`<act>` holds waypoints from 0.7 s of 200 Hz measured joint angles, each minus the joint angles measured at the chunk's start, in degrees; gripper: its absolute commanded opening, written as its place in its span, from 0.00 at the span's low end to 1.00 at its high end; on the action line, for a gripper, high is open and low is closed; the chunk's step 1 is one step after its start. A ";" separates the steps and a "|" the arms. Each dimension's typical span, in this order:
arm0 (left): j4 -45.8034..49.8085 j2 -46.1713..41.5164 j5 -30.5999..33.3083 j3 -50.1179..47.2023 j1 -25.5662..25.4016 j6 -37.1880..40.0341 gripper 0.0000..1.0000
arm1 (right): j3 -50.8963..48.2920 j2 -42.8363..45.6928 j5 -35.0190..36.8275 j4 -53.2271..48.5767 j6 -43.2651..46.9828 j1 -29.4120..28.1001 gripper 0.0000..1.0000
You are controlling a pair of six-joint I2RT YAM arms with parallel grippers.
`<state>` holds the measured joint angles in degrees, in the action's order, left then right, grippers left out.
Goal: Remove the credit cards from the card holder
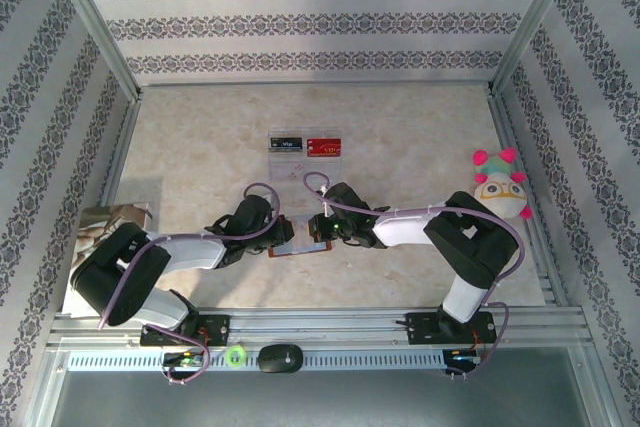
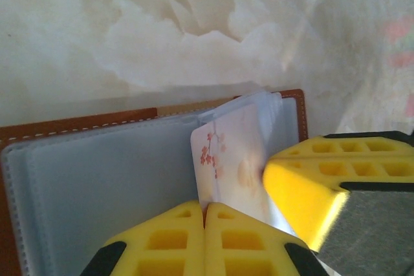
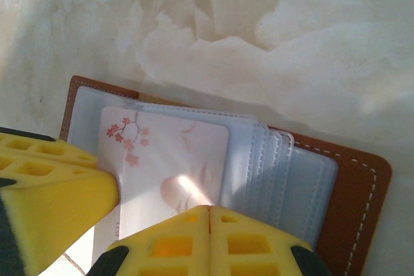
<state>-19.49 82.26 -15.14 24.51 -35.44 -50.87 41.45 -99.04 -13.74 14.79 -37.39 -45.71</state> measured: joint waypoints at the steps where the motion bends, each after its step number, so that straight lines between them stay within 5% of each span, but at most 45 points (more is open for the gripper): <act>1: 0.00 -0.11 -0.02 -0.04 0.00 -0.02 0.00 | 0.00 0.00 0.02 0.00 0.00 0.00 0.00; 99: 10.49 -12.37 -4.48 -0.96 6.80 8.00 0.00 | 0.42 0.37 2.36 -1.49 -0.24 -0.68 0.00; 140: 20.70 -15.91 -7.69 6.64 9.64 16.09 0.00 | 0.37 1.03 2.40 -2.75 -0.24 -0.68 0.00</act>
<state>1.21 66.35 -22.83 31.16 -25.80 -34.79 41.82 -98.02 -11.33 12.03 -37.63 -46.39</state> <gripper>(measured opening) 0.050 0.058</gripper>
